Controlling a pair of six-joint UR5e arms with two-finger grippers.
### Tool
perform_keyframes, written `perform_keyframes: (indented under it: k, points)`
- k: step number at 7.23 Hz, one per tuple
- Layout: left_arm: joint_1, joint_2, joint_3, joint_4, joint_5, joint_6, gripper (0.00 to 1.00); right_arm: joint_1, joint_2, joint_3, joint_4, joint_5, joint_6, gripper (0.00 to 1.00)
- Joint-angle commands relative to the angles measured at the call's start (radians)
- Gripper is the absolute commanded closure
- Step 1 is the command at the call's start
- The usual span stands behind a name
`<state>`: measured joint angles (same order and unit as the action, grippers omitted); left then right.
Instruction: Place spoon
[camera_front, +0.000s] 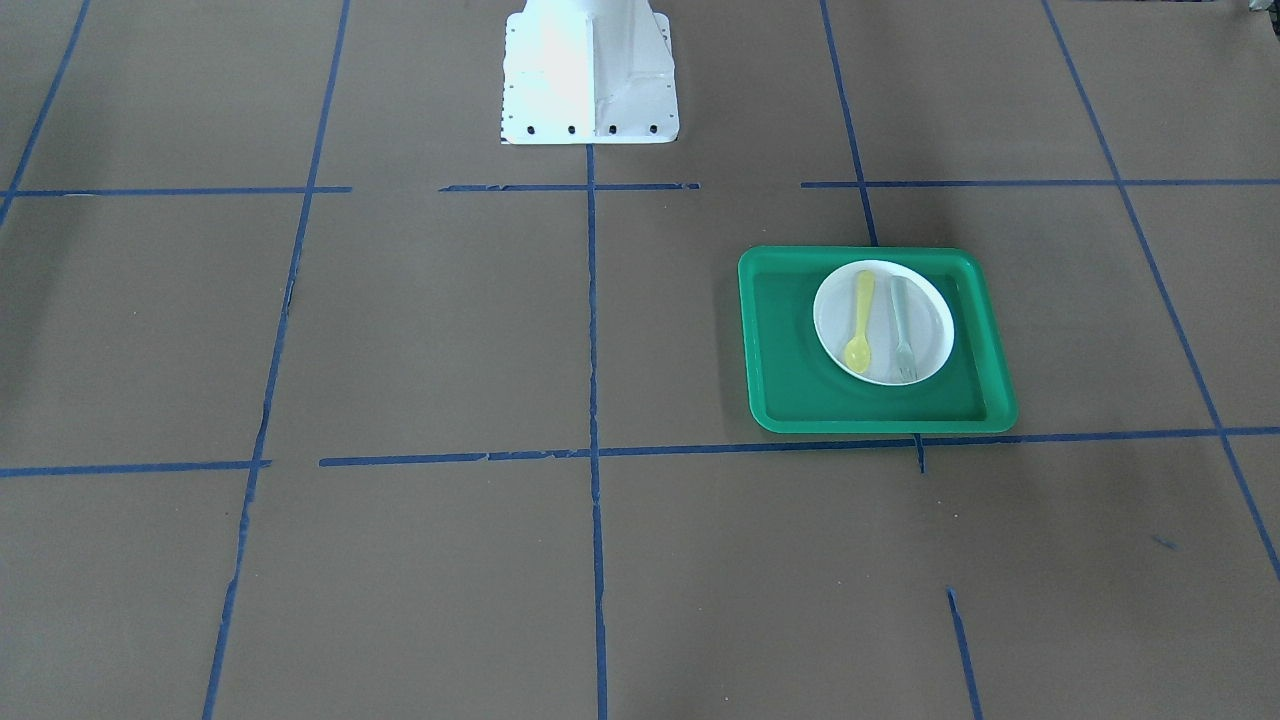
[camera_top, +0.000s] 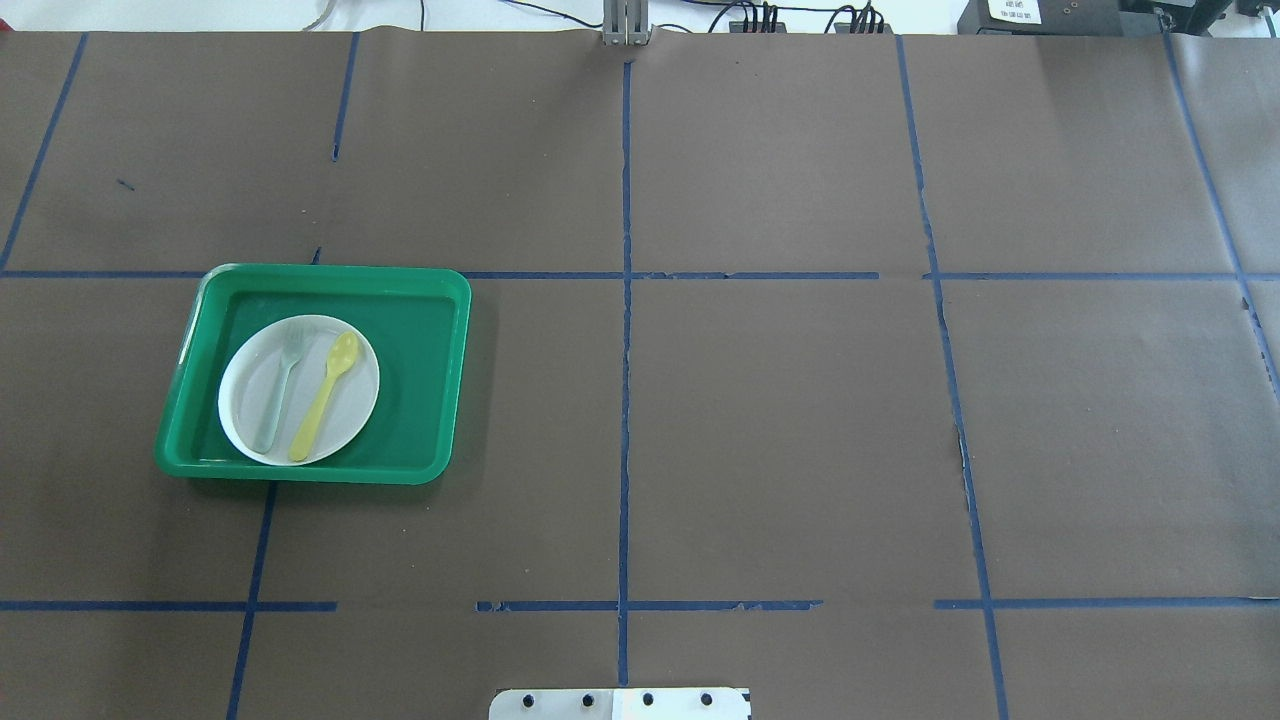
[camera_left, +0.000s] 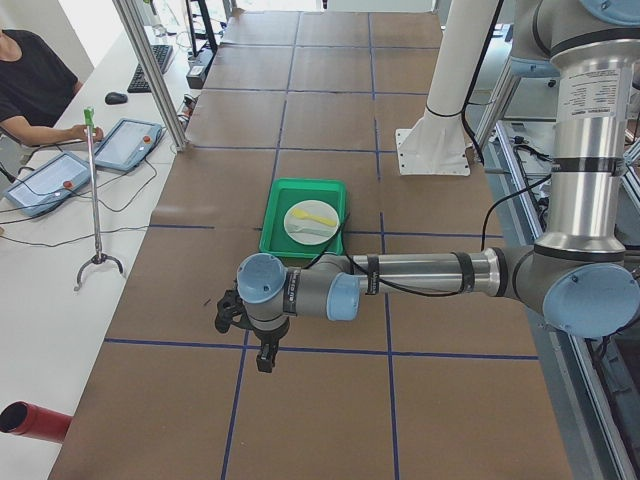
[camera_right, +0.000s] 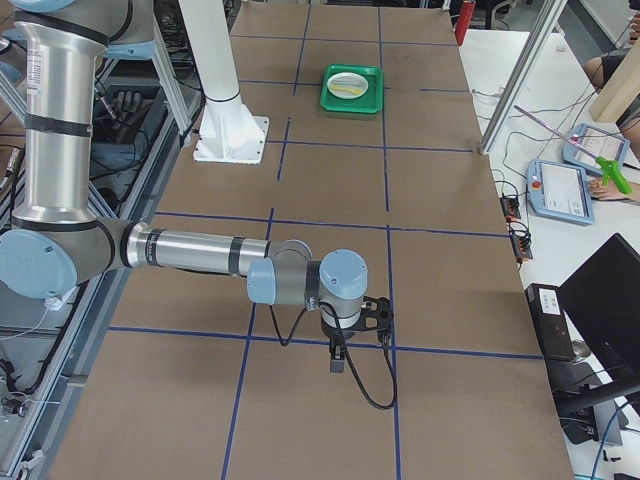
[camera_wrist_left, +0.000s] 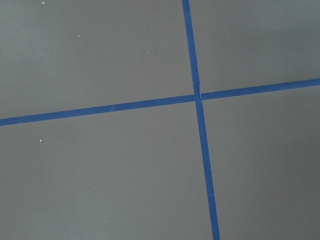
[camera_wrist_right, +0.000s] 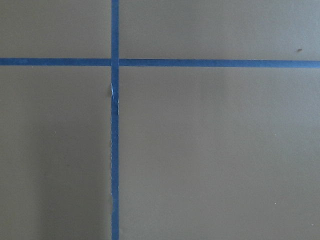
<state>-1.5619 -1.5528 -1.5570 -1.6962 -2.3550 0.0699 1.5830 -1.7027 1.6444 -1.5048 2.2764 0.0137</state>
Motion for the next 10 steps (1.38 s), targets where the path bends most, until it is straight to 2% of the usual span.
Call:
perform_keyframes:
  k: [1, 2, 3, 4, 7, 8, 9, 10]
  points:
    - [0.076, -0.018, -0.078, 0.006, -0.001, -0.103, 0.00, 0.000, 0.000, 0.000, 0.000, 0.000, 0.000, 0.00]
    - [0.183, -0.027, -0.204, 0.004, 0.011, -0.310, 0.00, 0.000, 0.000, 0.000, 0.001, 0.000, 0.000, 0.00]
    - [0.292, -0.047, -0.297, 0.004, 0.073, -0.481, 0.00, 0.000, 0.000, 0.000, 0.000, 0.000, 0.000, 0.00]
    - [0.377, -0.111, -0.322, 0.004, 0.124, -0.612, 0.00, 0.000, 0.000, 0.000, 0.000, 0.000, 0.000, 0.00]
    - [0.581, -0.246, -0.321, 0.007, 0.186, -0.894, 0.00, 0.000, 0.000, 0.000, 0.000, 0.000, 0.000, 0.00]
    - [0.650, -0.274, -0.296, 0.004, 0.200, -0.927, 0.00, 0.000, 0.000, 0.000, 0.000, 0.000, 0.000, 0.00]
    - [0.718, -0.300, -0.261, -0.005, 0.264, -0.994, 0.00, 0.000, 0.000, 0.000, 0.000, 0.000, 0.000, 0.00]
    - [0.761, -0.305, -0.230, -0.031, 0.269, -1.022, 0.00, 0.000, 0.000, 0.000, 0.000, 0.000, 0.000, 0.00]
